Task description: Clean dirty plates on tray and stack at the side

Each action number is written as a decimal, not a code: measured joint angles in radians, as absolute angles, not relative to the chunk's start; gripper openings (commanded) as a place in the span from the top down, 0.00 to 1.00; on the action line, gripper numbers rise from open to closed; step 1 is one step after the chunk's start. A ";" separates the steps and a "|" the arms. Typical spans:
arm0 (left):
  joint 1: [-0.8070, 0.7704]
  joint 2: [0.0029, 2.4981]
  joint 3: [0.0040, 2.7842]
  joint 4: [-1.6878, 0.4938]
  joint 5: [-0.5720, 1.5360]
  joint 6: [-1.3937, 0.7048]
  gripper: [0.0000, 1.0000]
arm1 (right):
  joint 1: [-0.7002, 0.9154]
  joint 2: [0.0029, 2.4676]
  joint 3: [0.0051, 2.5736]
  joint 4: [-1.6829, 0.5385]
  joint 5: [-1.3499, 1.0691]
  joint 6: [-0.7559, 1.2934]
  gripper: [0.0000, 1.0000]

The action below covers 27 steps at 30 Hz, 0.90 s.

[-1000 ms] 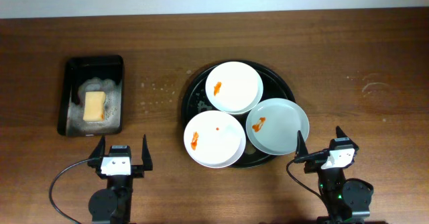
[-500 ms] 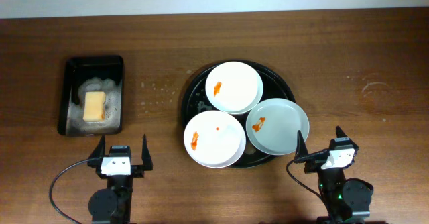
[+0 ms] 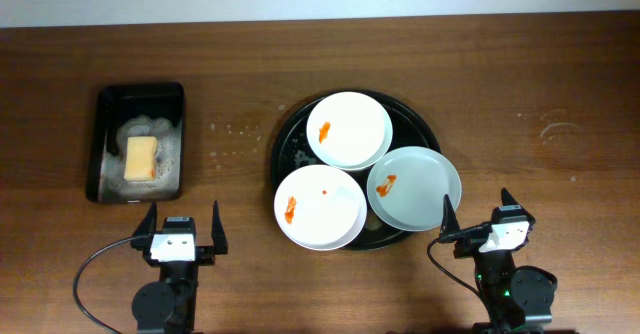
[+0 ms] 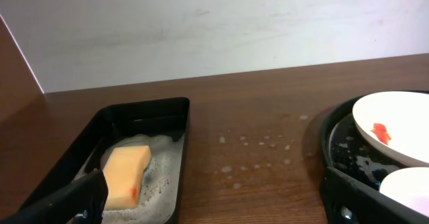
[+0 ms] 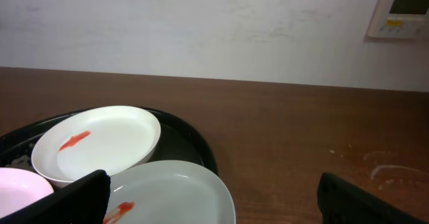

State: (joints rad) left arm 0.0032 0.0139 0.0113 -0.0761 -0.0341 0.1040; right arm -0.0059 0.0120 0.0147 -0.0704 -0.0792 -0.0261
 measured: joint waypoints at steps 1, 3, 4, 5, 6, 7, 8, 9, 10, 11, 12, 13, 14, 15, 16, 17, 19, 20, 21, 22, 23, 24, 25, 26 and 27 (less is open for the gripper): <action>0.003 0.014 0.011 -0.076 -0.034 0.104 0.01 | -0.006 0.012 0.015 -0.070 -0.079 -0.025 0.01; 0.003 0.014 0.011 -0.076 -0.034 0.104 0.01 | -0.006 0.012 0.015 -0.070 -0.079 -0.027 0.01; 0.003 0.014 0.011 -0.076 -0.034 0.104 0.01 | -0.006 0.012 0.015 -0.070 -0.079 -0.026 0.01; 0.003 0.014 0.011 -0.076 -0.034 0.104 0.01 | -0.006 0.012 0.015 -0.070 -0.079 -0.027 0.01; 0.003 0.014 0.011 -0.076 -0.034 0.104 0.01 | -0.006 0.012 0.015 -0.070 -0.079 -0.026 0.01; 0.003 0.014 0.011 -0.076 -0.034 0.104 0.01 | -0.006 0.012 0.015 -0.070 -0.079 -0.026 0.01; 0.003 0.014 0.011 -0.076 -0.034 0.104 0.00 | -0.006 0.012 0.015 -0.070 -0.079 -0.027 0.01; 0.003 0.014 0.011 -0.076 -0.034 0.104 0.01 | -0.006 0.012 0.015 -0.070 -0.079 -0.026 0.01; 0.003 0.014 0.011 -0.076 -0.034 0.104 0.01 | -0.006 0.012 0.015 -0.070 -0.079 -0.027 0.01; 0.003 0.014 0.011 -0.076 -0.034 0.104 0.01 | -0.006 0.012 0.015 -0.070 -0.079 -0.026 0.01; 0.003 0.014 0.011 -0.070 -0.043 0.105 0.01 | -0.006 0.012 0.015 -0.070 -0.079 -0.026 0.01; 0.003 0.014 0.011 -0.064 -0.062 0.109 0.01 | -0.006 0.012 0.015 -0.070 -0.079 -0.027 0.02; 0.003 0.014 0.011 -0.064 -0.083 0.110 0.01 | -0.006 0.012 0.014 -0.060 -0.080 -0.026 0.01; 0.003 0.014 0.011 -0.066 -0.113 0.112 0.00 | -0.006 0.012 0.014 -0.055 -0.080 -0.026 0.01; 0.003 0.014 0.011 -0.065 -0.126 0.112 0.00 | -0.006 0.012 0.014 -0.051 -0.084 -0.027 0.01; 0.003 0.014 0.011 -0.065 -0.137 0.112 0.01 | -0.006 0.012 0.014 -0.051 -0.091 -0.027 0.02; 0.003 0.014 0.011 -0.065 -0.150 0.112 0.01 | -0.006 0.012 0.014 -0.048 -0.125 -0.026 0.01; 0.003 0.014 0.011 -0.064 -0.153 0.112 0.01 | -0.006 0.012 0.012 -0.018 -0.142 -0.026 0.01; 0.003 0.014 0.011 -0.064 -0.156 0.112 0.01 | -0.006 0.012 0.012 0.011 -0.161 -0.026 0.01; 0.003 0.014 0.011 -0.064 -0.158 0.112 0.01 | -0.006 0.012 0.012 0.026 -0.173 -0.026 0.01; 0.003 0.014 0.011 -0.062 -0.153 0.112 0.01 | -0.006 0.012 0.012 0.038 -0.189 -0.026 0.01; 0.003 0.014 0.011 -0.052 -0.122 0.112 0.01 | -0.006 0.012 0.012 0.043 -0.206 -0.026 0.01; 0.003 0.014 0.010 -0.025 -0.077 0.112 0.01 | -0.006 0.012 0.012 0.043 -0.232 -0.026 0.01; 0.003 0.015 0.010 0.020 -0.018 0.112 0.01 | -0.006 0.012 0.012 0.040 -0.252 -0.018 0.01; 0.003 0.015 0.010 0.056 0.019 0.112 0.01 | -0.006 0.012 0.013 0.037 -0.269 0.008 0.01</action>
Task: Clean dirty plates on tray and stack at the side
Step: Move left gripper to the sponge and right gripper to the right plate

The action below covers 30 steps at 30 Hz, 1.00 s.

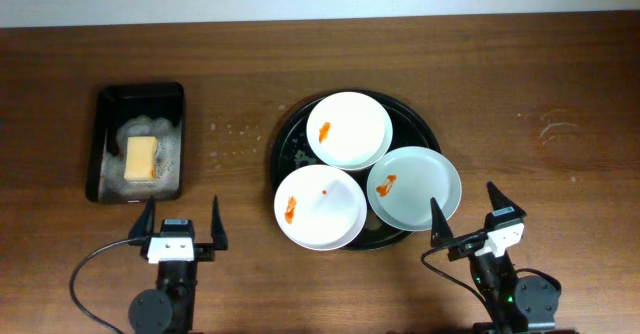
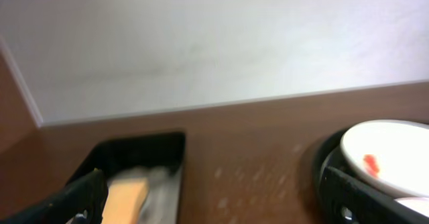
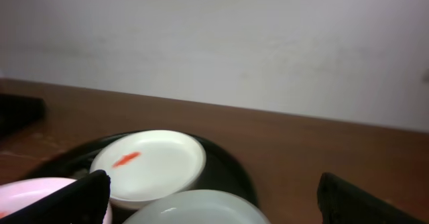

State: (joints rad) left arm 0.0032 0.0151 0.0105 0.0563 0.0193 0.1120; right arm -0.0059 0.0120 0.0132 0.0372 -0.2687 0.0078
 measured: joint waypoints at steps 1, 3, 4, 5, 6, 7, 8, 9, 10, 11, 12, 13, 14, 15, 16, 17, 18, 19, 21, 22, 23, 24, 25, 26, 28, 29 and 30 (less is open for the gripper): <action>0.003 0.015 0.010 0.087 0.044 0.112 0.01 | -0.006 0.017 0.023 0.031 -0.278 0.034 0.01; 0.003 0.017 0.021 0.110 0.094 0.112 0.01 | -0.006 0.059 0.091 -0.008 -0.294 0.073 0.01; 0.003 0.021 0.038 0.102 0.111 0.112 0.01 | -0.006 0.097 0.147 -0.046 -0.301 0.084 0.01; 0.003 0.031 0.064 0.088 0.129 0.112 0.01 | -0.006 0.135 0.199 -0.086 -0.307 0.090 0.01; 0.003 0.041 0.083 0.081 0.137 0.112 0.01 | -0.006 0.185 0.261 -0.136 -0.313 0.095 0.01; 0.003 0.070 0.133 0.050 0.155 0.112 0.01 | -0.006 0.252 0.337 -0.183 -0.317 0.102 0.01; 0.003 0.095 0.168 0.031 0.163 0.112 0.01 | -0.006 0.326 0.416 -0.239 -0.324 0.105 0.01; 0.003 0.127 0.206 0.011 0.171 0.112 0.01 | -0.006 0.408 0.500 -0.302 -0.332 0.106 0.01; 0.003 0.183 0.268 -0.042 0.188 0.113 0.01 | -0.006 0.502 0.596 -0.374 -0.342 0.107 0.01; 0.003 0.253 0.342 -0.104 0.205 0.112 0.01 | -0.006 0.641 0.729 -0.495 -0.352 0.110 0.01; 0.003 0.288 0.377 -0.133 0.213 0.112 0.01 | -0.006 0.702 0.786 -0.529 -0.355 0.110 0.01; 0.003 0.325 0.415 -0.171 0.219 0.111 0.01 | -0.006 0.783 0.865 -0.619 -0.358 0.111 0.01; 0.003 0.403 0.488 -0.219 0.229 0.108 0.01 | -0.006 0.857 0.935 -0.674 -0.359 0.109 0.01; 0.003 0.450 0.527 -0.236 0.235 0.108 0.01 | -0.006 0.923 0.992 -0.715 -0.361 0.109 0.01; 0.003 0.496 0.569 -0.262 0.241 0.108 0.01 | -0.006 1.028 1.079 -0.759 -0.364 0.109 0.01; 0.003 0.549 0.611 -0.289 0.249 0.104 0.01 | -0.006 1.064 1.105 -0.760 -0.366 0.110 0.01; 0.003 0.589 0.637 -0.310 0.256 0.096 0.01 | -0.006 1.104 1.131 -0.765 -0.387 0.109 0.01; 0.003 0.612 0.647 -0.311 0.265 0.091 0.01 | -0.006 1.132 1.142 -0.763 -0.422 0.110 0.01; 0.003 0.683 0.666 -0.300 0.305 0.082 0.01 | -0.006 1.185 1.148 -0.748 -0.522 0.109 0.01; 0.003 0.701 0.666 -0.302 0.320 0.079 0.01 | -0.006 1.209 1.148 -0.748 -0.572 0.110 0.01; 0.003 0.704 0.666 -0.301 0.335 0.077 0.01 | -0.006 1.222 1.148 -0.753 -0.597 0.109 0.01; 0.003 0.705 0.666 -0.284 0.353 0.070 0.01 | 0.005 1.234 1.150 -0.786 -0.598 0.109 0.01; 0.003 0.712 0.668 -0.250 0.379 0.051 0.01 | 0.034 1.247 1.151 -0.813 -0.576 0.109 0.01; 0.003 0.730 0.678 -0.253 0.394 0.031 0.01 | 0.067 1.258 1.152 -0.831 -0.539 0.109 0.01; -0.028 0.836 0.785 -0.366 0.387 -0.002 0.00 | 0.194 1.301 1.153 -0.851 -0.420 0.162 0.02; -0.056 0.895 0.854 -0.479 0.361 -0.010 0.01 | 0.221 1.314 1.154 -0.847 -0.395 0.184 0.02; -0.096 0.963 0.941 -0.578 0.322 -0.014 0.01 | 0.261 1.337 1.155 -0.841 -0.361 0.216 0.04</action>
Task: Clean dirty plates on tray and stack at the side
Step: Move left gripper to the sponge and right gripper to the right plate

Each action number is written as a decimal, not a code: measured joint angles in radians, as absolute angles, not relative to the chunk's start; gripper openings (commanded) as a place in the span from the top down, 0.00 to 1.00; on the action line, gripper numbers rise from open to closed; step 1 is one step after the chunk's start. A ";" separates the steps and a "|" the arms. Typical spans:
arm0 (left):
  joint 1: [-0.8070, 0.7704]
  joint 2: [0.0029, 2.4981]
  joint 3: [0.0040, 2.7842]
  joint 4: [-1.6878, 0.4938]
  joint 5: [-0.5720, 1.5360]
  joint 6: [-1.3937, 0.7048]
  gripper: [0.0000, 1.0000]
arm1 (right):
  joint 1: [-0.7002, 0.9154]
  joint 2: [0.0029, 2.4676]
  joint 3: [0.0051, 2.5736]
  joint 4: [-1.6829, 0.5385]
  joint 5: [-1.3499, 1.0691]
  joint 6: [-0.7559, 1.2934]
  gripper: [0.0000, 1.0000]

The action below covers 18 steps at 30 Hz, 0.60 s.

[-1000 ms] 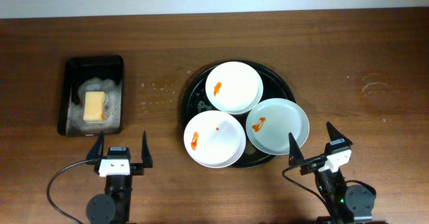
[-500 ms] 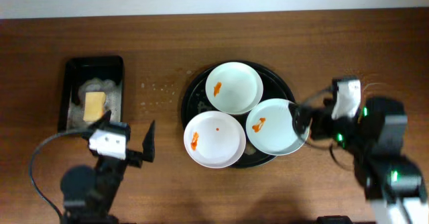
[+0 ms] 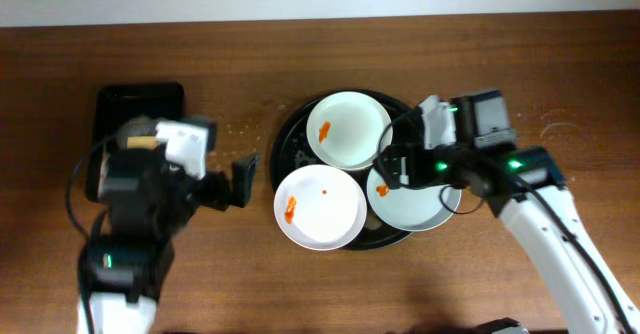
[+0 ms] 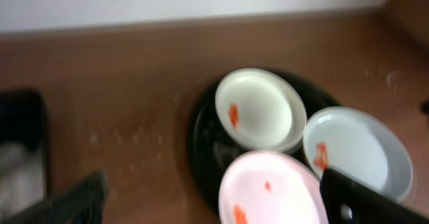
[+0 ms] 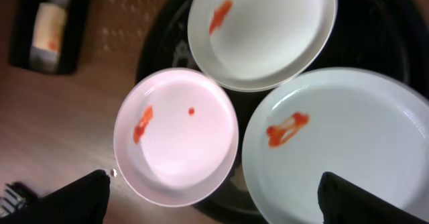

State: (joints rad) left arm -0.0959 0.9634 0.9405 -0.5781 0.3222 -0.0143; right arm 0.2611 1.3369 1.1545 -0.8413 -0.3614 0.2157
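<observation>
Three dirty plates with orange smears lie on a round black tray (image 3: 284,152): a white plate (image 3: 348,129) at the back, a pinkish plate (image 3: 320,206) front left and a pale blue plate (image 3: 432,199) front right. My right gripper (image 3: 395,167) hangs open above the pale blue plate's (image 5: 342,143) left edge, looking down on the pinkish plate (image 5: 175,133) and the white plate (image 5: 268,29). Raised left of the tray, my left gripper (image 3: 238,182) is open and empty. Its blurred view takes in the three plates (image 4: 258,110).
A black rectangular tray (image 3: 140,99) of soapy water stands at the left, partly hidden under my left arm. The yellow sponge (image 5: 48,24) lies in it. Water drops dot the wood between the two trays. The right side of the table is bare wood.
Both arms have risen from the table's front edge. The left gripper is now beside the round tray's left rim. The right one is above the pale blue plate. Plates and sponge are unmoved.
At first both arms sat low at the front edge, grippers open and looking level across the table. A second later both had started to lift. Now both are raised and look down on the plates, still open and empty.
</observation>
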 measured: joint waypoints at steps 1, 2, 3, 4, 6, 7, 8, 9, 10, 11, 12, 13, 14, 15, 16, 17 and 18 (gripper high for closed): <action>-0.154 1.055 1.047 -0.648 0.283 -0.018 0.01 | 0.297 1.366 1.155 -0.831 -0.329 0.254 0.04; -0.206 1.124 1.123 -0.690 0.256 -0.021 0.01 | 0.310 1.383 1.155 -0.825 -0.313 0.279 0.01; -0.229 1.152 1.149 -0.699 0.247 -0.021 0.01 | 0.311 1.394 1.155 -0.813 -0.305 0.294 0.01; -0.258 1.178 1.172 -0.715 0.237 -0.021 0.01 | 0.311 1.407 1.155 -0.798 -0.293 0.316 0.01; -0.292 1.223 1.180 -0.730 0.224 -0.021 0.01 | 0.311 1.415 1.155 -0.781 -0.284 0.334 0.01; -0.292 1.245 1.180 -0.735 0.202 -0.036 0.01 | 0.311 1.415 1.155 -0.776 -0.284 0.340 0.01; -0.292 1.258 1.180 -0.738 0.182 -0.053 0.01 | 0.311 1.415 1.155 -0.773 -0.284 0.342 0.01; -0.293 1.274 1.181 -0.754 0.113 -0.104 0.01 | 0.311 1.415 1.155 -0.772 -0.284 0.343 0.01; -0.293 1.293 1.181 -0.766 0.037 -0.164 0.00 | 0.311 1.415 1.155 -0.773 -0.284 0.345 0.01; -0.293 1.309 1.181 -0.763 -0.020 -0.207 0.01 | 0.311 1.415 1.155 -0.773 -0.284 0.344 0.01; -0.292 1.329 1.181 -0.752 -0.065 -0.234 0.01 | 0.311 1.415 1.155 -0.773 -0.284 0.345 0.00; -0.292 1.353 1.181 -0.744 -0.110 -0.248 0.00 | 0.311 1.415 1.155 -0.773 -0.284 0.351 0.02; -0.292 1.371 1.182 -0.745 -0.142 -0.255 0.02 | 0.311 1.415 1.155 -0.774 -0.281 0.364 0.04; -0.288 1.421 1.182 -0.758 -0.225 -0.287 0.03 | 0.311 1.415 1.155 -0.778 -0.266 0.394 0.04; -0.282 1.446 1.182 -0.760 -0.253 -0.300 0.04 | 0.305 1.415 1.155 -0.780 -0.258 0.415 0.04; -0.271 1.477 1.182 -0.759 -0.287 -0.313 0.07 | 0.299 1.415 1.155 -0.783 -0.254 0.421 0.04; -0.259 1.501 1.182 -0.756 -0.313 -0.319 0.09 | 0.285 1.415 1.155 -0.783 -0.250 0.430 0.04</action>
State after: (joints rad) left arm -0.2592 1.5005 1.1824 -0.7559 -0.3130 -0.3195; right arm 0.2848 1.4151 1.1545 -0.7830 -0.2501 0.4297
